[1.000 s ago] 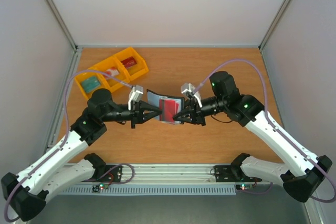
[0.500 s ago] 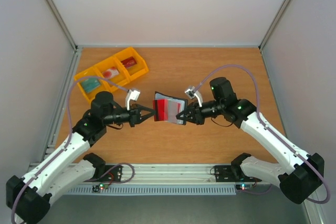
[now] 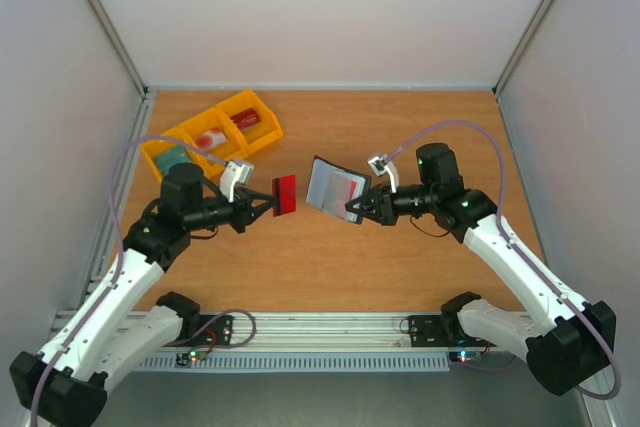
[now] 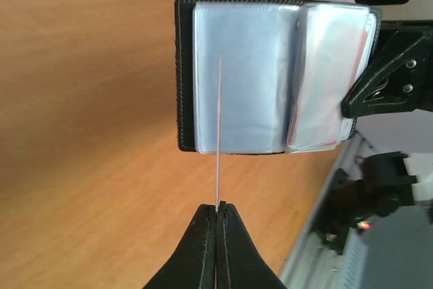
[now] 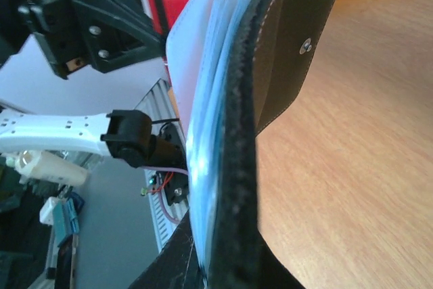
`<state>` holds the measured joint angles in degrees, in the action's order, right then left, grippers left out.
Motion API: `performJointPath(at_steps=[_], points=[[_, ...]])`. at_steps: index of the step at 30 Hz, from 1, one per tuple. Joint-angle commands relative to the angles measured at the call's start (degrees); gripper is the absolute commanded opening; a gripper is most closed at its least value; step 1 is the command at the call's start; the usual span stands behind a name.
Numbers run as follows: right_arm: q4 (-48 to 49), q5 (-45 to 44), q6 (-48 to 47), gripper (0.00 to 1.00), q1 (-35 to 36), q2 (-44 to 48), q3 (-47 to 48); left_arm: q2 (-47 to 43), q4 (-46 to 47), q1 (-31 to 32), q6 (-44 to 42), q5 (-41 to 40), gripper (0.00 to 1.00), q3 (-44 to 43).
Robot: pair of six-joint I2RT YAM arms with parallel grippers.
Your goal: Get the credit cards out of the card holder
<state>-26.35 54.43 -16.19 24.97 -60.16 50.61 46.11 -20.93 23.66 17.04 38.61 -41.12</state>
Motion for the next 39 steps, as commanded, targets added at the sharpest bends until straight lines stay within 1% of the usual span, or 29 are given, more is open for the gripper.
performJointPath(at_steps=[1,4,6,7,10,12,14,17,19,22,24,27,29,35,39], points=[[4.64,-1.11,3.41,0.01,-1.27,-0.61,-1.34,0.04,-10.93,-1.20,-14.93,-7.87,0.00,-6.59],[5.11,-1.54,3.77,0.01,-2.29,-1.60,-0.93,1.55,-15.68,-1.33,-22.63,-14.36,0.00,-10.72],[5.24,-1.20,3.64,0.01,-2.90,-1.64,-0.51,4.04,-19.95,-1.41,-28.52,-20.90,0.00,-14.72],[5.21,-1.11,3.48,0.01,-3.25,-1.65,-0.25,5.97,-22.17,-1.41,-33.62,-24.17,0.00,-16.95],[5.34,-1.15,2.57,0.01,-4.03,-2.07,0.76,15.78,-27.88,-1.42,-44.58,-34.15,0.00,-25.97],[5.11,-1.14,2.19,0.01,-4.22,-2.78,1.65,24.13,-30.46,-1.42,-48.67,-41.37,0.00,-33.12],[5.07,-1.10,1.97,0.01,-4.31,-3.09,2.18,31.46,-30.65,-1.42,-53.34,-46.92,0.00,-39.32],[4.59,-1.16,1.34,0.01,-4.40,-2.46,2.21,39.06,-24.12,-1.40,-59.42,-53.06,0.00,-43.33],[3.81,-1.13,1.01,0.01,-4.40,-2.05,2.24,44.33,-21.53,-1.41,-61.72,-56.09,0.00,-46.79],[3.41,-0.88,0.83,0.01,-4.41,-1.85,2.30,54.73,-22.71,-1.50,-62.88,-62.81,0.00,-58.05],[3.57,-1.05,1.06,0.01,-4.41,-1.88,2.29,60.26,-20.61,-1.74,-62.95,-65.02,0.00,-63.25],[3.61,-1.22,1.40,0.01,-4.41,-2.28,2.59,65.25,-13.34,-1.77,-64.76,-65.78,0.00,-64.92],[3.31,-1.14,1.53,0.01,-4.39,-2.35,2.86,68.73,-10.66,-2.04,-66.20,-66.98,0.00,-66.48],[1.89,-1.78,1.18,0.01,-4.41,-1.77,3.35,79.46,-10.35,-4.67,-65.31,-69.84,0.00,-75.53],[1.33,-2.11,1.16,0.01,-4.41,-1.46,3.36,80.87,-10.20,-4.92,-65.04,-71.63,0.00,-75.58]])
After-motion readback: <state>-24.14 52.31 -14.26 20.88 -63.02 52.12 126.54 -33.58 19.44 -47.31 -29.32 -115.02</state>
